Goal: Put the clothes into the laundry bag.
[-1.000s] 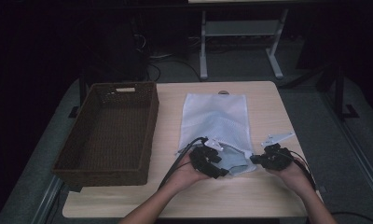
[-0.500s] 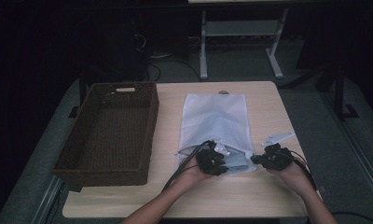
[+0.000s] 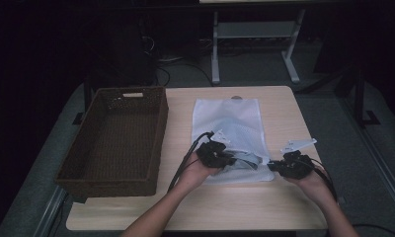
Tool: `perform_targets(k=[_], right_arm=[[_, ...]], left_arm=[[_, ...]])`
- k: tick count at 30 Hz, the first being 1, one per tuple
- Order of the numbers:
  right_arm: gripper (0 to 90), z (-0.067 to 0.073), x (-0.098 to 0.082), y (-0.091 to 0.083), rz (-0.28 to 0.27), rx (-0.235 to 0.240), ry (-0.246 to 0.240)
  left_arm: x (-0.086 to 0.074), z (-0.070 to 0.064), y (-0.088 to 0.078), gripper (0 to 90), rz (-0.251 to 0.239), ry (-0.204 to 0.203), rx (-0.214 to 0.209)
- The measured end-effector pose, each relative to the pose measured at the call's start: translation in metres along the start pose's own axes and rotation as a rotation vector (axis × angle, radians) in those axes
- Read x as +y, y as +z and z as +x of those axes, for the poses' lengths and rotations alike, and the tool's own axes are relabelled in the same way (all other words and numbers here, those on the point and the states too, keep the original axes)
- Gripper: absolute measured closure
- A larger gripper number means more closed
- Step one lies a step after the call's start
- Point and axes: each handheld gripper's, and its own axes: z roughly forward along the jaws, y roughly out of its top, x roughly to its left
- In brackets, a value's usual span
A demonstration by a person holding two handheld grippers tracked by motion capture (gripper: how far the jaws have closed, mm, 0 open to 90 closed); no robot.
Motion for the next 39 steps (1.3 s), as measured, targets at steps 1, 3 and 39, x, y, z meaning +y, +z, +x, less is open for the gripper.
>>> perform_targets(k=[1,3,39], right_arm=[[76.4,0.003,0.003,-0.005,-0.033,0.013,-0.004],[72.7,0.011,0.008,-0.013,-0.081,0.049,-0.017],[90.0,0.081,0.032,0.057,0.033,0.16,-0.228]], left_arm=[[0.0,0.001,0.0,81.1,0.0,-0.001,0.001],[0.0,0.002,-0.001,81.1,-0.015,-0.014,0.0],[-0.01,0.009,0.028,81.3,0.043,-0.035,0.05]])
